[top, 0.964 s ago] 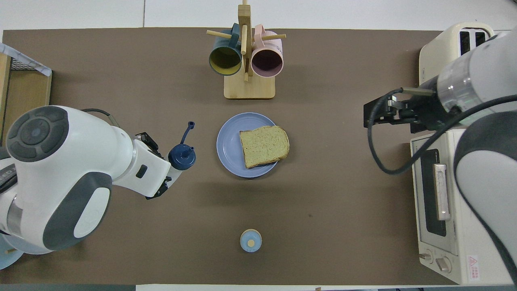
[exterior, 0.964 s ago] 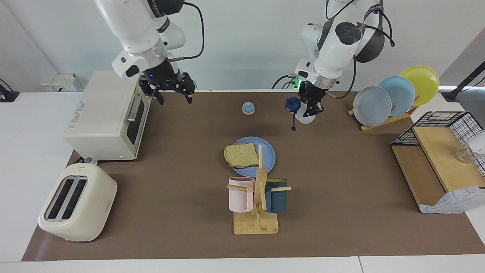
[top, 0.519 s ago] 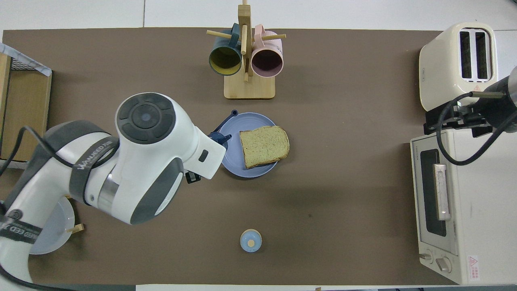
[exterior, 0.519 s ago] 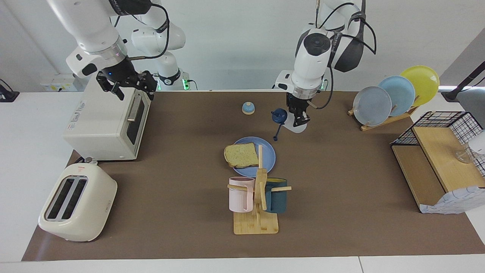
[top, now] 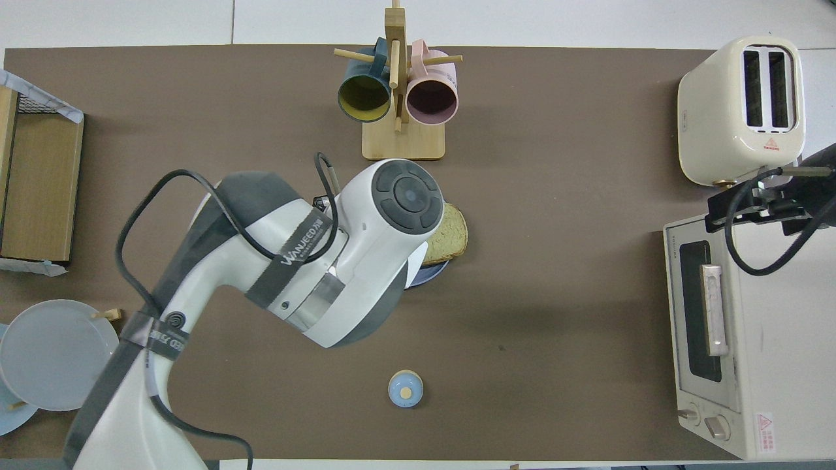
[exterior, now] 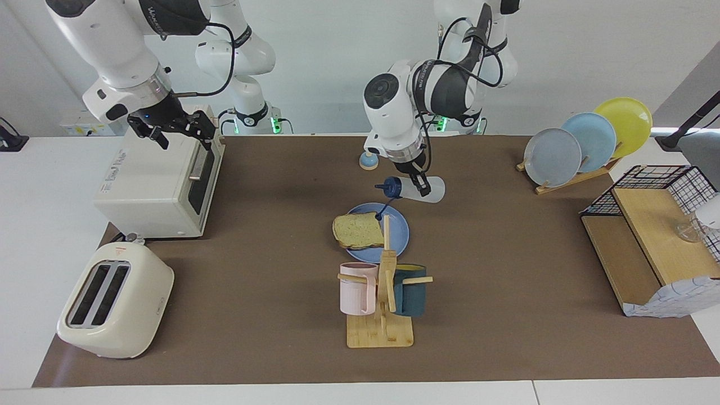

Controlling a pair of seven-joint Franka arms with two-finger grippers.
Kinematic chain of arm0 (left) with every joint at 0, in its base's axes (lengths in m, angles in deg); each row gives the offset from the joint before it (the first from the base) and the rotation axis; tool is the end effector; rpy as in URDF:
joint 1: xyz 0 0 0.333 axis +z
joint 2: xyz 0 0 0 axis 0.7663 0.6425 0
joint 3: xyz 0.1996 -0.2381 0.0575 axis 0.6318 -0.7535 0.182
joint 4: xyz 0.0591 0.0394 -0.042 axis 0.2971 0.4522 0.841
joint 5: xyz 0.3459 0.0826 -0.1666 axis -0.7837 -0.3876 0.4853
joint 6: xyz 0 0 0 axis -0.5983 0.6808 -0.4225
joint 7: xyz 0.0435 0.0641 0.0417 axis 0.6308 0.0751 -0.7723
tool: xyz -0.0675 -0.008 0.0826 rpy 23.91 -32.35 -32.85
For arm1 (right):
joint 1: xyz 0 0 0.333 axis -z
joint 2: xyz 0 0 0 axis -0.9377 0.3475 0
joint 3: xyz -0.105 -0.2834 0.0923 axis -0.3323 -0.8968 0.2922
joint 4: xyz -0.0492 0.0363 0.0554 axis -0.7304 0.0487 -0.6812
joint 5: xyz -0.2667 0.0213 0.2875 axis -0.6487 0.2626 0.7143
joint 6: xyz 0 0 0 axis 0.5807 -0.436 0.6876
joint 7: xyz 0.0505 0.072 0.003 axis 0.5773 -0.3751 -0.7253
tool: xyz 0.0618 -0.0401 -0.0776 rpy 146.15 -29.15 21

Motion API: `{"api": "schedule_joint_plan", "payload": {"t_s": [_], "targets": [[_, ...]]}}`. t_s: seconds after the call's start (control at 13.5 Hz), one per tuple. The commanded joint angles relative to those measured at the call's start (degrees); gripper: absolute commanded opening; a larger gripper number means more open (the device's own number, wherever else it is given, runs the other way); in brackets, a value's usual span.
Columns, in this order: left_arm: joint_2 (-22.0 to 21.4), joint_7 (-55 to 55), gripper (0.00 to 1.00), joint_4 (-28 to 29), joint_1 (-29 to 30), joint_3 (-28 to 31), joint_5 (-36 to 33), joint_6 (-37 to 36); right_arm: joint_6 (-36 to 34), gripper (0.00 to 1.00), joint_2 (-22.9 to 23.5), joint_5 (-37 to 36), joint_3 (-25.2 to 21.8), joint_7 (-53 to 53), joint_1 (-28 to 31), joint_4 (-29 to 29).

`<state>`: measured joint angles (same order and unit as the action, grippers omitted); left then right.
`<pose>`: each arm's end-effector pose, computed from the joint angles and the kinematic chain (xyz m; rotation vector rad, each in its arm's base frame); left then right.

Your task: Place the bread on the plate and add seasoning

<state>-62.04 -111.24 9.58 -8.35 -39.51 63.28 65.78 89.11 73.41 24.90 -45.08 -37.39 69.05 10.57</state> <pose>0.4777 -0.3809 0.4378 -2.1426 1.7528 0.4241 0.5396 0.0109 0.6114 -3.1222 0.1034 0.2371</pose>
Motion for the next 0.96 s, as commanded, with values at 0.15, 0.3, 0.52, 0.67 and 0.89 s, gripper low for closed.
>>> {"api": "schedule_joint_plan", "payload": {"t_s": [0.15, 0.3, 0.52, 0.67, 0.89], "targets": [[8.27, 2.39, 0.00, -6.95, -4.38, 1.03, -9.83, -8.78, 0.74, 1.00, -0.14, -0.85, 1.24, -2.45, 2.11, 0.85], [9.84, 2.39, 0.00, -6.95, -6.14, 1.03, -14.32, -11.50, 0.92, 1.00, -0.14, -0.85, 0.53, -2.36, 2.02, 1.02], [11.35, 2.75, 0.00, -6.95, -7.37, 1.20, -17.58, -13.70, 2.66, 1.00, -0.22, -0.76, 0.36, -2.36, 2.02, 1.02], [11.26, 2.66, 0.00, -6.95, -8.25, 1.12, -23.27, -13.80, 4.24, 1.00, -0.22, -0.68, 0.36, -2.71, 2.20, 0.93], [12.05, 2.75, 0.00, -6.68, -8.86, 1.12, -25.14, -13.19, 4.43, 1.00, -0.49, -0.94, 0.36, -5.78, 2.02, 0.85]]}}
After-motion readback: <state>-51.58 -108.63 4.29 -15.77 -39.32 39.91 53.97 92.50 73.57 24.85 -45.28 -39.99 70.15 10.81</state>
